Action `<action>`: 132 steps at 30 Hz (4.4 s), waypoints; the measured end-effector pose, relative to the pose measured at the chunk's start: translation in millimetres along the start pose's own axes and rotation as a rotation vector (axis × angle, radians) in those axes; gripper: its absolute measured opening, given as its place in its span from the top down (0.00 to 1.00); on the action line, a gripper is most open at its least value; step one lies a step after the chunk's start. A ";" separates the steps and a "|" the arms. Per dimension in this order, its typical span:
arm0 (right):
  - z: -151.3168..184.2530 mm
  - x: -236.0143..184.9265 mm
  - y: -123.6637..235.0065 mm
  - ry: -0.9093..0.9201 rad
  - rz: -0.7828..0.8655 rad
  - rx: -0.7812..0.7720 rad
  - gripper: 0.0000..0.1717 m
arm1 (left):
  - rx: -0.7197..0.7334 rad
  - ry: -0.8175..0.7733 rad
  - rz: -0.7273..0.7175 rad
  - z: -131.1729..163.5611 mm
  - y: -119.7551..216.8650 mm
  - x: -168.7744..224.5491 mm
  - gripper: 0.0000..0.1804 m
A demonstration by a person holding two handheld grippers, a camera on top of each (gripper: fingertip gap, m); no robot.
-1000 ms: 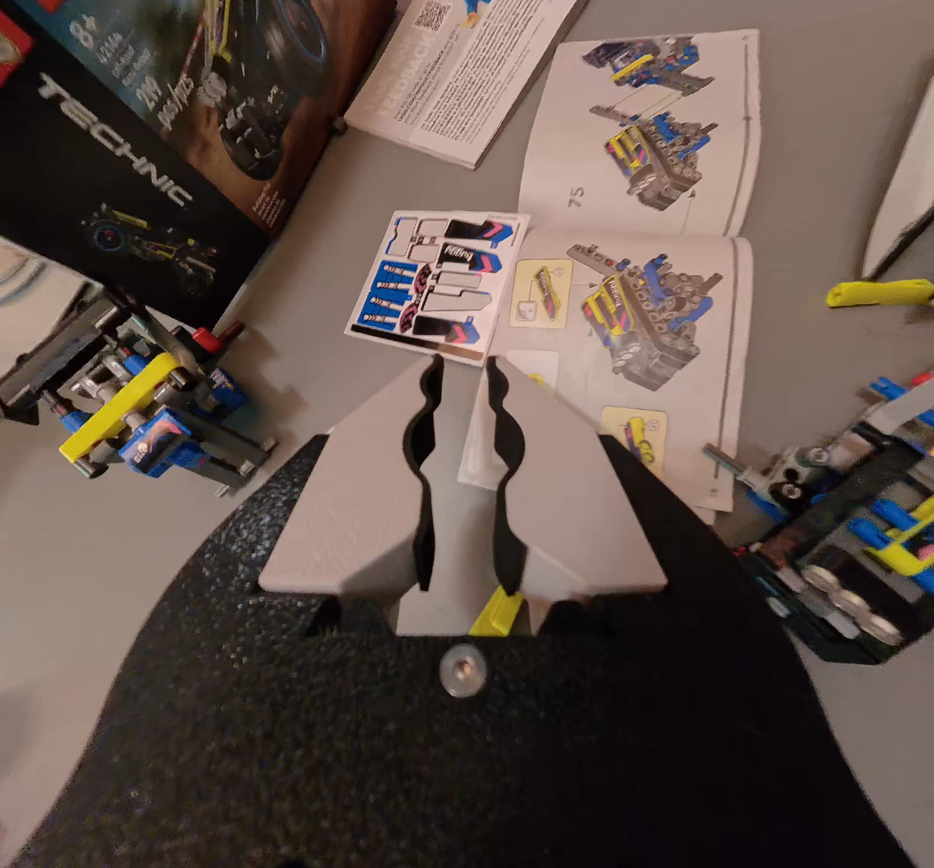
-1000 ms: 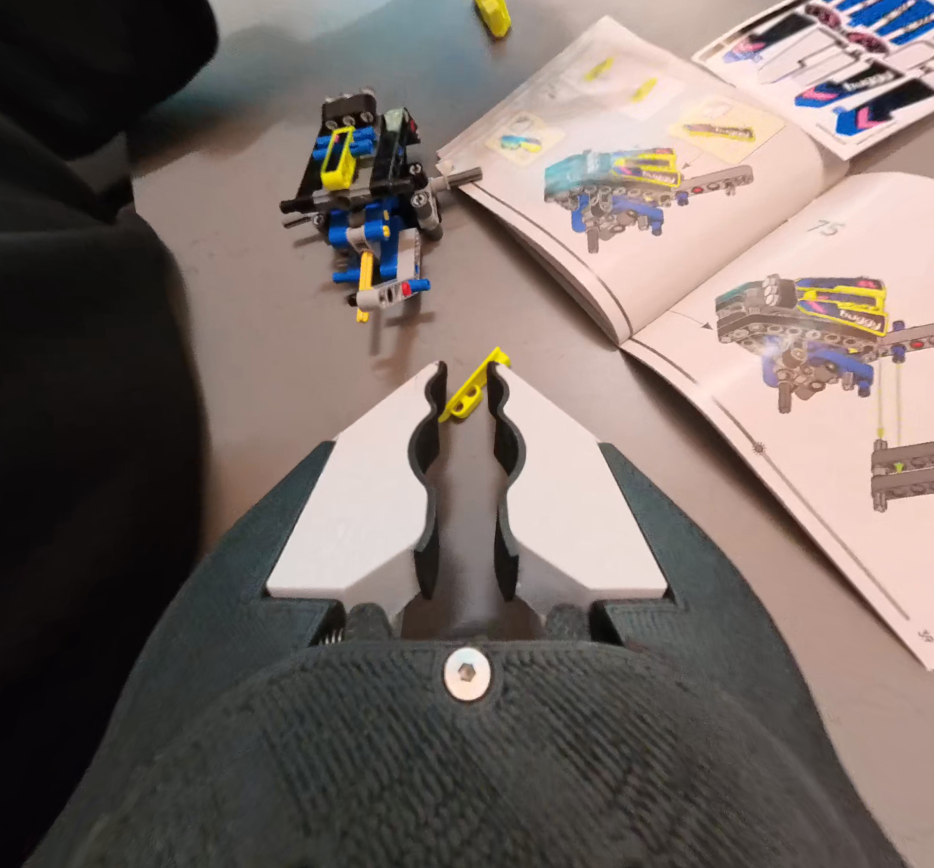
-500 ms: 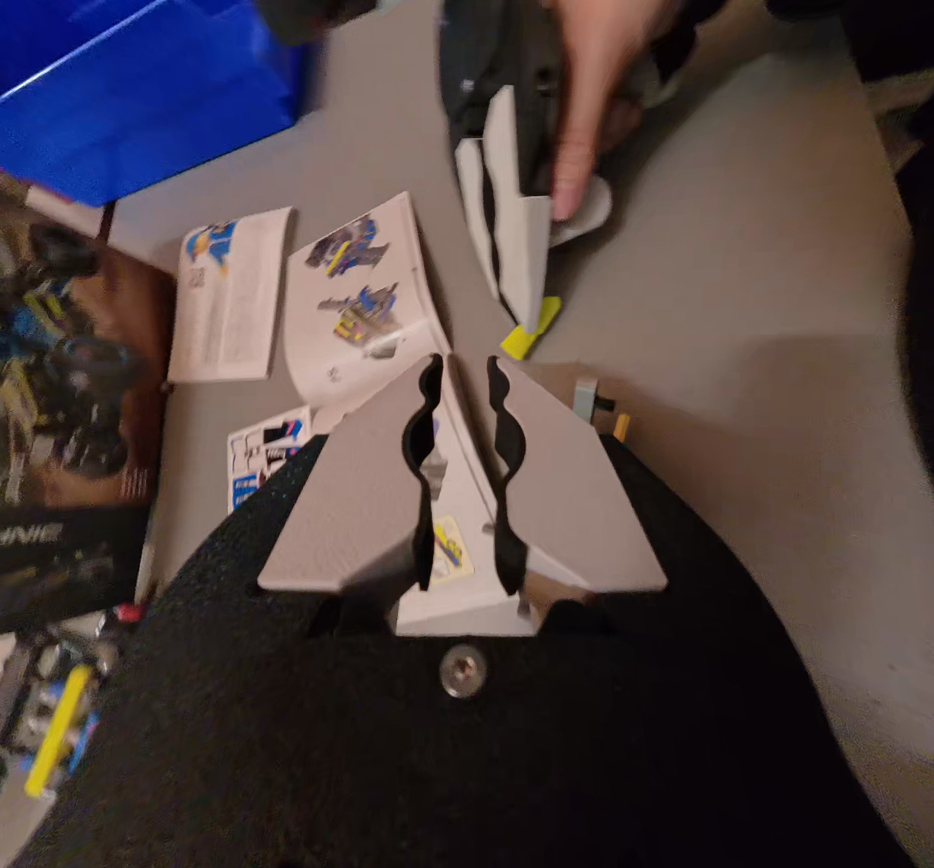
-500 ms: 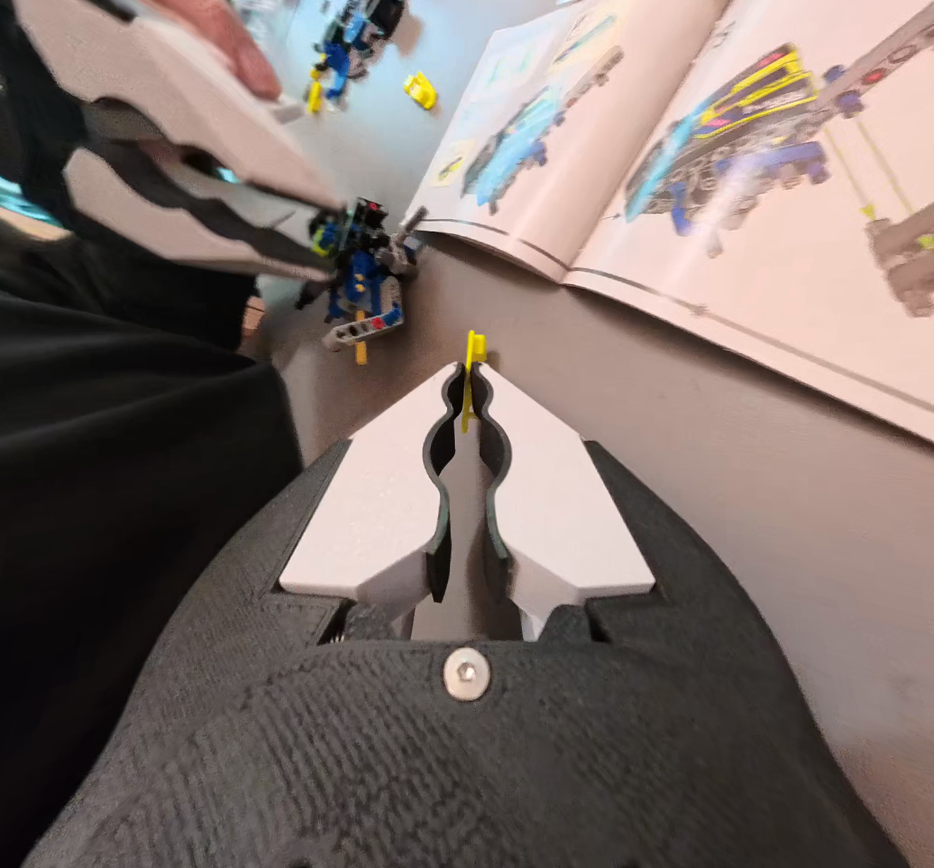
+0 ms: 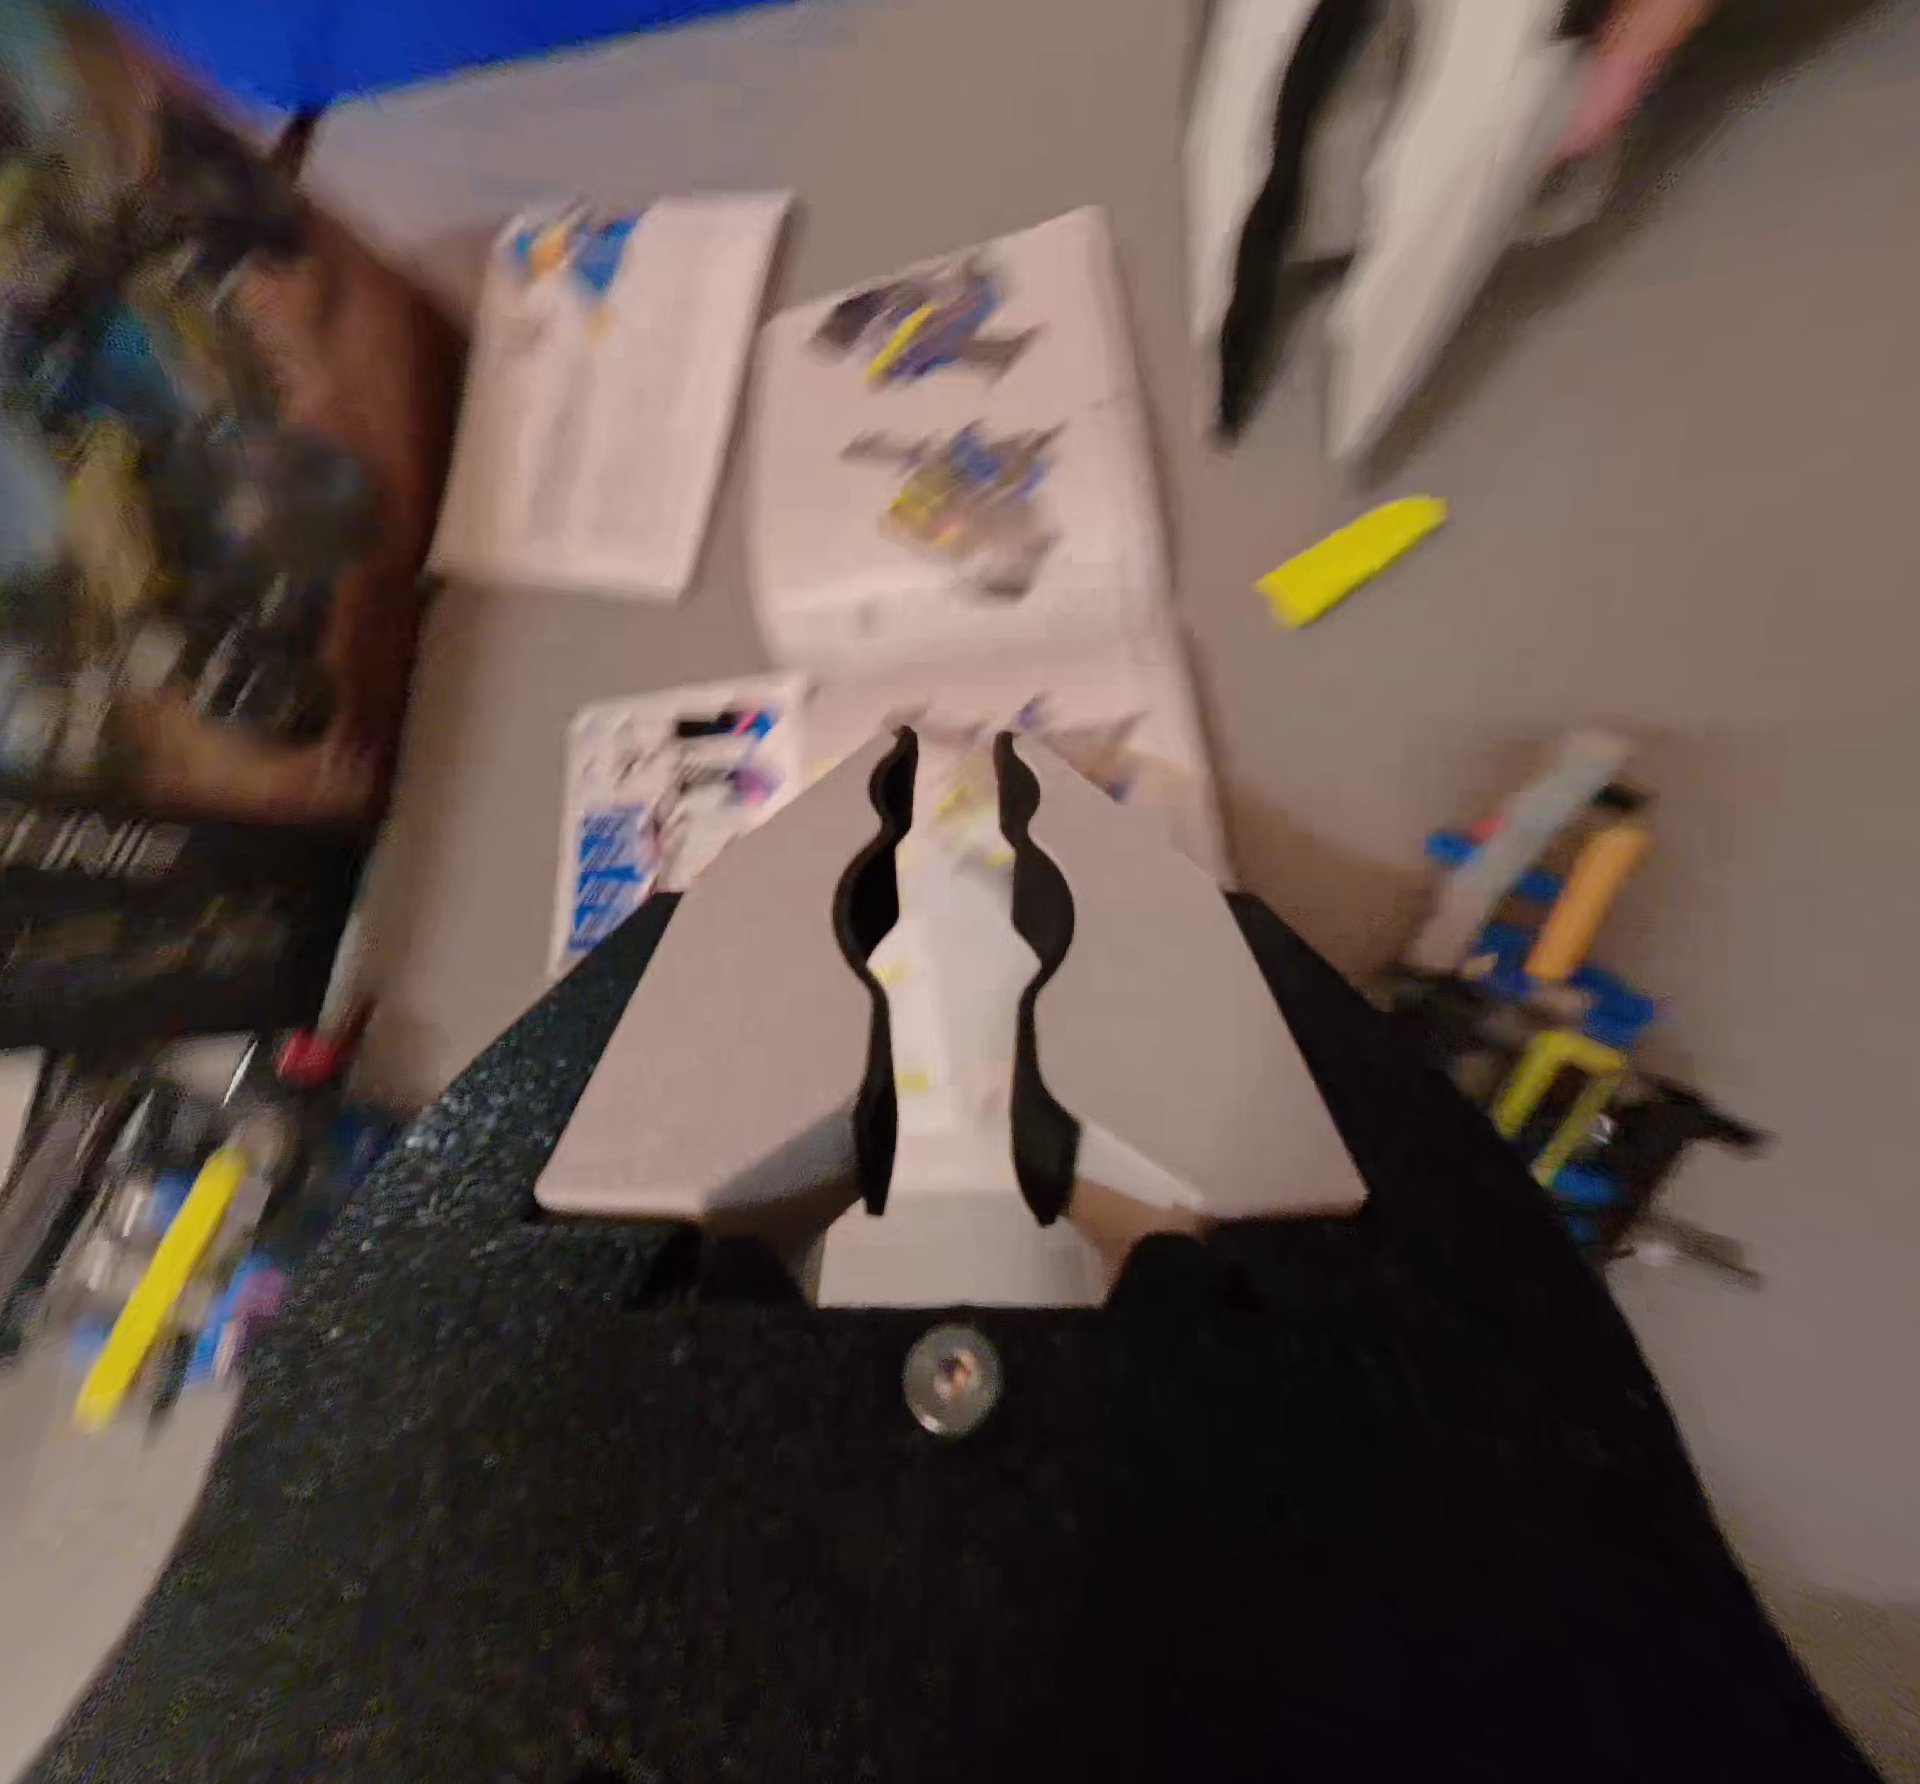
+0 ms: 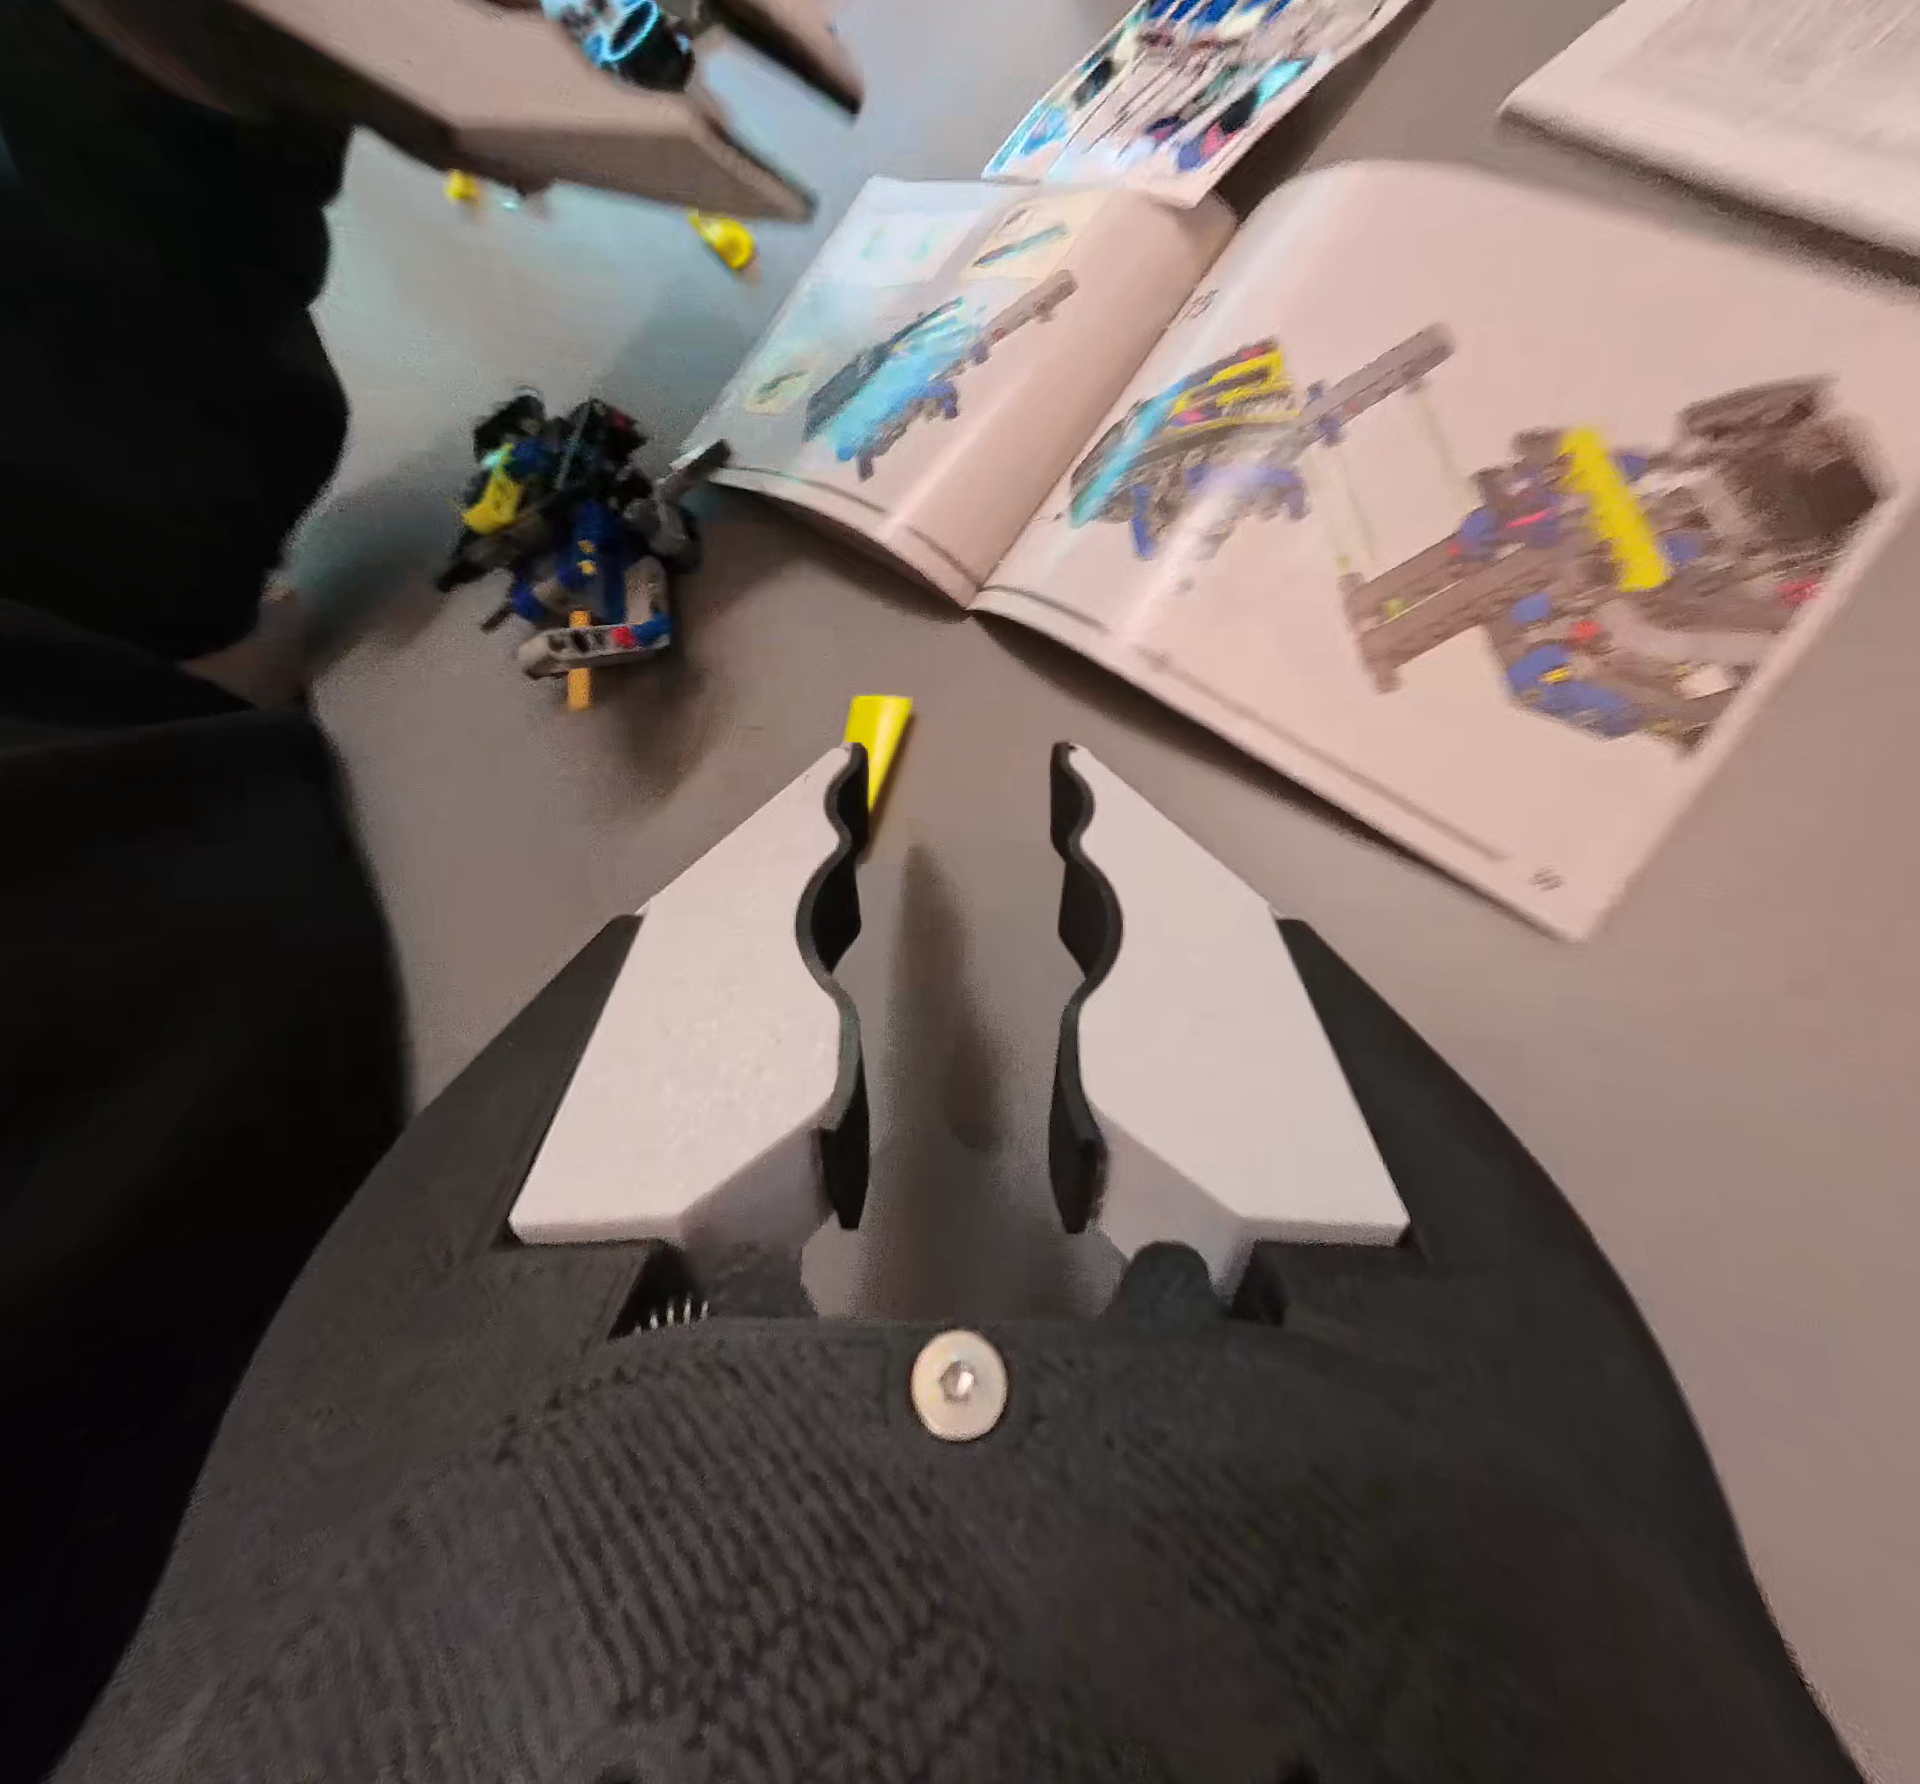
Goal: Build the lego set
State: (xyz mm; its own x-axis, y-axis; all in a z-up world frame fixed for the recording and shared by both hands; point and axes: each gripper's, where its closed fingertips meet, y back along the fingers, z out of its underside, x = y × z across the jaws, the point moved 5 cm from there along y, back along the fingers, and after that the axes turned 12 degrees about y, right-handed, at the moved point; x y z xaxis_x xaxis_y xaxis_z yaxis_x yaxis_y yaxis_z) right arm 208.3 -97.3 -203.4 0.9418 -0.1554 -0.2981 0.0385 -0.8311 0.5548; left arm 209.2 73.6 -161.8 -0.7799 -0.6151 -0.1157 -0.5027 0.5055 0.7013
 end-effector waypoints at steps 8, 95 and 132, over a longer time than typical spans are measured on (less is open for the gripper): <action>-52.7 35.2 -20.1 0.220 0.170 -0.046 0.78 | -0.050 0.018 -0.057 31.4 -14.6 -42.8 0.81; -80.4 -9.3 11.5 -0.046 -0.519 0.510 1.00 | -0.068 0.411 0.841 -79.1 16.0 -8.4 0.98; -129.0 -22.6 32.7 -0.279 -0.331 0.997 1.00 | 0.901 0.691 0.071 -67.1 85.1 -1.8 0.88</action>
State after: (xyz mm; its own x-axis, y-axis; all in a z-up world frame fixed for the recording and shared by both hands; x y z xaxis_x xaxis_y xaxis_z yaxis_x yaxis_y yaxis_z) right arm 231.3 -52.1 -78.4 0.8207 0.1448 -0.5528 -0.1304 -0.8943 -0.4280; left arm 192.8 77.2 -54.7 -0.5851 -0.6284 0.5126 -0.7683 0.6318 -0.1025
